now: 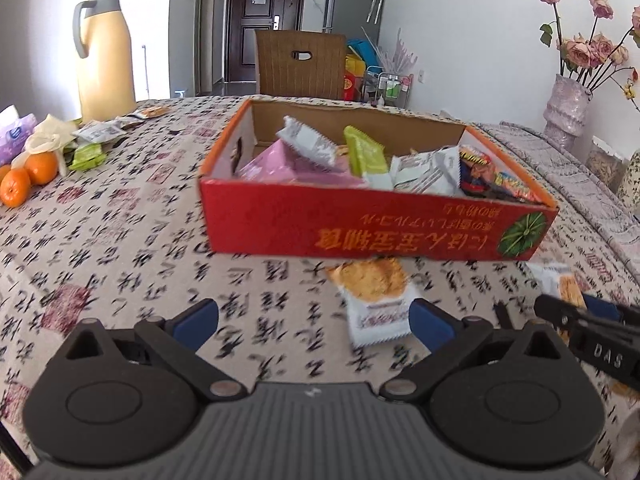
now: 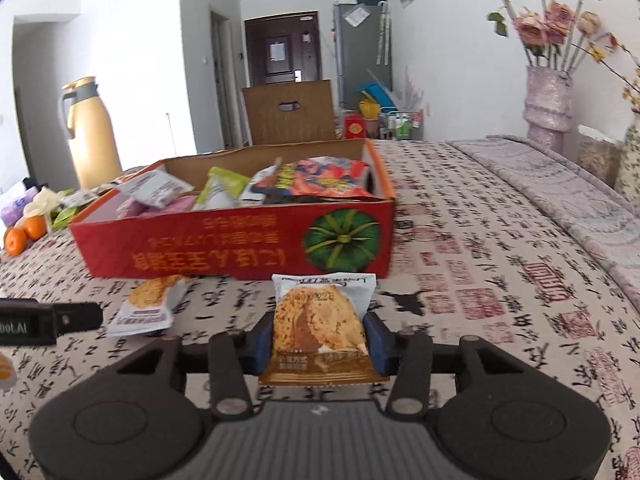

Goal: Organize snacks
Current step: 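Grasp a cookie packet with the right gripper while the left gripper grasps another cookie packet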

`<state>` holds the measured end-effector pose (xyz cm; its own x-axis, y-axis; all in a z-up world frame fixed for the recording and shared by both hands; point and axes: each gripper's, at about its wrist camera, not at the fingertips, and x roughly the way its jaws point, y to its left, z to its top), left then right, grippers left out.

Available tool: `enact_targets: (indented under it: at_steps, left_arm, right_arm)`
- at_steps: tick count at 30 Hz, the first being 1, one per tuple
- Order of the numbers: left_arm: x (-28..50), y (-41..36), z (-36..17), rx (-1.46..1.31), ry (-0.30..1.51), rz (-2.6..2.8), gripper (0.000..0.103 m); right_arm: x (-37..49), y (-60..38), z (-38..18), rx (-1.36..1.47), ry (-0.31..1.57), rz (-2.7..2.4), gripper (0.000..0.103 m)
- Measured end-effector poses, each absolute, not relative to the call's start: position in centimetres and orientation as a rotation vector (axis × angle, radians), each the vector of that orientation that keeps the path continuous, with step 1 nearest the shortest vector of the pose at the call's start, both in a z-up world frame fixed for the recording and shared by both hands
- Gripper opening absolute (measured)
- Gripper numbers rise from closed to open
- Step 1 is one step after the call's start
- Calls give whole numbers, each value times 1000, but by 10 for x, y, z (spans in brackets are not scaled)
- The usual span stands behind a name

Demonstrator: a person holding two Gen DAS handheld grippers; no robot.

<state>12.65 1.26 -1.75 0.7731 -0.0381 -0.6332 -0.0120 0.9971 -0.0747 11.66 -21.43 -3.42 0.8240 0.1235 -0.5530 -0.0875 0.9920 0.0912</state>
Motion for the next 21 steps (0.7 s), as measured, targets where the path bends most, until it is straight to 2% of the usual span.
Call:
enact_targets:
  at_steps: [21]
  left_arm:
    - [182, -33, -33, -40, 782, 69, 103]
  right_arm:
    - [130, -248, -48, 121, 566, 70, 46]
